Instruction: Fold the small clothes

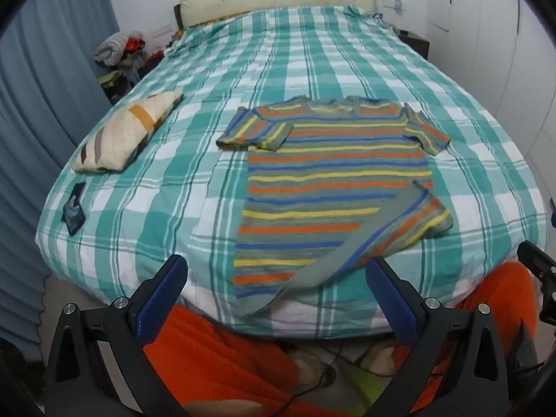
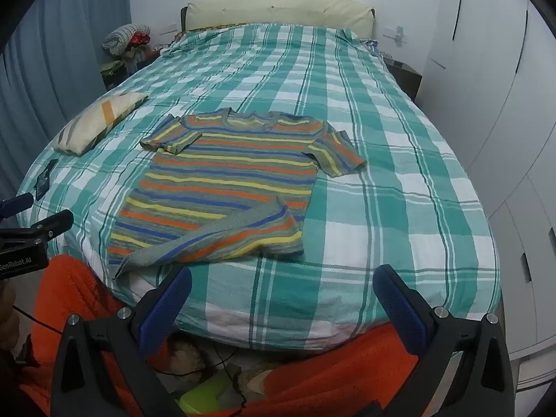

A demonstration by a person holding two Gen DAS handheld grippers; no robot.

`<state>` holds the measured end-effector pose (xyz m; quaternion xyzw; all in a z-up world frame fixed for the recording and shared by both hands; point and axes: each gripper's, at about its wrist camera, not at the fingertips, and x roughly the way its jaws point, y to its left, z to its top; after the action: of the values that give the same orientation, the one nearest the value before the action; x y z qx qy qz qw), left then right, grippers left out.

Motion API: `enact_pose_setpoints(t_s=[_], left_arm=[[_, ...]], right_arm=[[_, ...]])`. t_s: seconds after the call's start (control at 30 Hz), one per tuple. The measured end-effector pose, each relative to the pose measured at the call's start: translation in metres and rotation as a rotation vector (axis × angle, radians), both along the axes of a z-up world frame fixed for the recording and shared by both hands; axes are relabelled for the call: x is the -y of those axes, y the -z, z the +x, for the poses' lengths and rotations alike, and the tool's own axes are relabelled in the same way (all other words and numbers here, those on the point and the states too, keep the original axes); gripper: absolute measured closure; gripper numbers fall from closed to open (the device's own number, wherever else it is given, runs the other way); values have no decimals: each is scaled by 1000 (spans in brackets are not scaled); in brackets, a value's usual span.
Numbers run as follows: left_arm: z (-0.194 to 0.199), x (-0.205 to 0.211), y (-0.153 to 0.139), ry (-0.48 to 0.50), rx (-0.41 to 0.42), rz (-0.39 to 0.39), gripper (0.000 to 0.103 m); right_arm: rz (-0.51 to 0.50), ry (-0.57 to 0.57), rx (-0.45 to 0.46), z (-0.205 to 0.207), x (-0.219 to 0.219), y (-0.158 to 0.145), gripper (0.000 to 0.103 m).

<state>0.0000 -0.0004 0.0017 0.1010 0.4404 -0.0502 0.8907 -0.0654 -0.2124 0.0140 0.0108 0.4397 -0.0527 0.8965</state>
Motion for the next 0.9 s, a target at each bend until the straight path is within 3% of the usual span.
enact_pose_setpoints(t_s=[0.07,0.1,0.27,0.9], left_arm=[[-2,1,-3,2,20,1,1],[1,1,-2,-1,-21,-1,1],[7,-8,12,-4,-34,-9,1],[16,-5,21,-18,-72,-5,1]], right_arm=[[11,-3,1,2,-1,-1,0],[9,-6,1,2,-1,-1,0],[2,-16,-15,5,-5,6,0],[-52,-36,-95,21,-13,15,0]])
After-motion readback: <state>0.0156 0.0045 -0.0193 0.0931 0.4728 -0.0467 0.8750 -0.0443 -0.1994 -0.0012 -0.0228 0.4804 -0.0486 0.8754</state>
